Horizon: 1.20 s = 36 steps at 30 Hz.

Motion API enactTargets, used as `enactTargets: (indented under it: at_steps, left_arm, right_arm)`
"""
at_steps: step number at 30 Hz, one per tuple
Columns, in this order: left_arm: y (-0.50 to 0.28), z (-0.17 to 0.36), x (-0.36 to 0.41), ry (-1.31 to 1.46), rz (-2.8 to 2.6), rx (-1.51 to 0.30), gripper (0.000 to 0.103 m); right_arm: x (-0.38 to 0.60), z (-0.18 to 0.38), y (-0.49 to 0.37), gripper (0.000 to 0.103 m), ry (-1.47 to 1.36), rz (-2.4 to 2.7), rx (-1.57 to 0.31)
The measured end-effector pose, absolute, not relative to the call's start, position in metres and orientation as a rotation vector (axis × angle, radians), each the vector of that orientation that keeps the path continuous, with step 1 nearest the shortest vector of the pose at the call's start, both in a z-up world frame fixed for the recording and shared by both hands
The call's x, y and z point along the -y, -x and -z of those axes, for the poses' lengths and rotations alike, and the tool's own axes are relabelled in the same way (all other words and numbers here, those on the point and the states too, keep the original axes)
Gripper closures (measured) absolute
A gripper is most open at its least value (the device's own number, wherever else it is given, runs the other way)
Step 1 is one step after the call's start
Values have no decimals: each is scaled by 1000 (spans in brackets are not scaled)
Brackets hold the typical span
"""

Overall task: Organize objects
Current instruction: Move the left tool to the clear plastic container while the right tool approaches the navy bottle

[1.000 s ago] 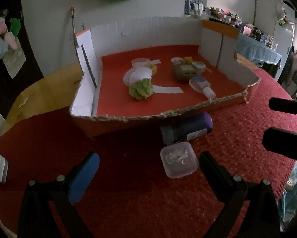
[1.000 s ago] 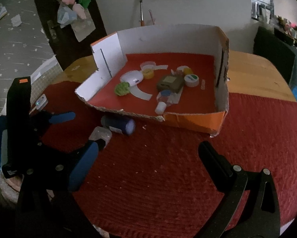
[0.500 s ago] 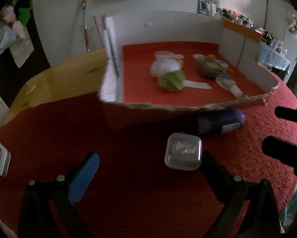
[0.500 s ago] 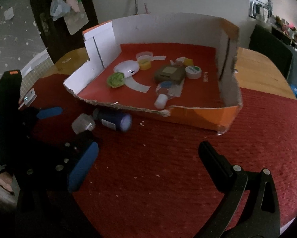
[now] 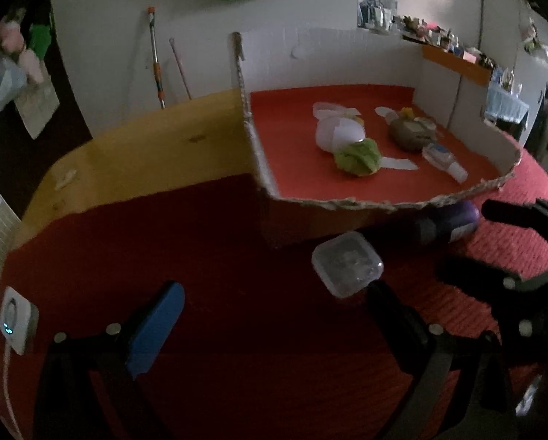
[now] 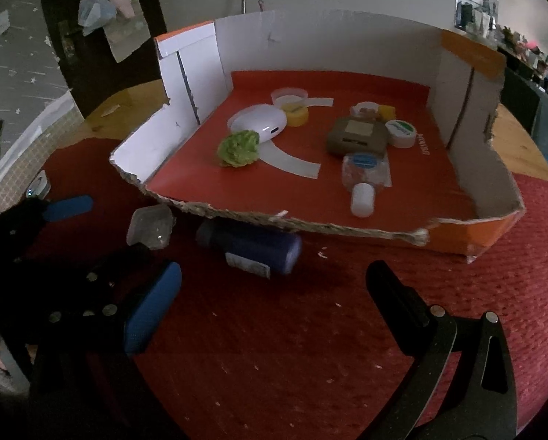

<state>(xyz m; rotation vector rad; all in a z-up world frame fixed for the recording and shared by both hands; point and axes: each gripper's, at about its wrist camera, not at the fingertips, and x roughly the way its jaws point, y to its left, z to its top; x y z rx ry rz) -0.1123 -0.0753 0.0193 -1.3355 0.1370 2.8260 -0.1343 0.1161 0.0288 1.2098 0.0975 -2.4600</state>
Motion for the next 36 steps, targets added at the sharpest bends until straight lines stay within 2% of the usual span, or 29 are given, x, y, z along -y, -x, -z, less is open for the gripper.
enactTargets:
  at_steps: [6,10,17,25,28,31,32,33,34,36]
  left_arm:
    - [104,-21,98,1340,-2781,-60,2]
    - [101,-25,102,1320,-2780,-25,2]
    - [102,-27,91,1305,-2779,-17,2]
    - [121,-19,68,1342,-2761,47,2]
    - [126,-16,66,1368,-2778,70,3]
    - [128,-15,69,1381,-2793,109,7]
    - [129,-15,70,1381,-2804,111,9]
    - [130,-15,70,1383,-2806,112,11]
    - [130,-16,69,1384,-2811,110,15]
    - [132,-16,67,1382,-2826,91,23]
  right_arm:
    - [-108,-25,139,0,-1224,2458,-50]
    - [-100,-25,142,0,-1219,2484,-85]
    - [-114,-23,144,1,-1214,2593,-112]
    - [-149,-24,140,1,-1244,2620,-43]
    - [-142,-26,139,4,-1227,2624,-95]
    - [-144,-23,143,5,-1235,2599,-81]
    - [-144,-23,143,10,-1235,2598,-80]
    - [-143,-23,143,20,-1229,2602,-96]
    - [-143,-24,143,25,-1224,2604,-111]
    - [-141,-25,142,41,-1215,2595,-139]
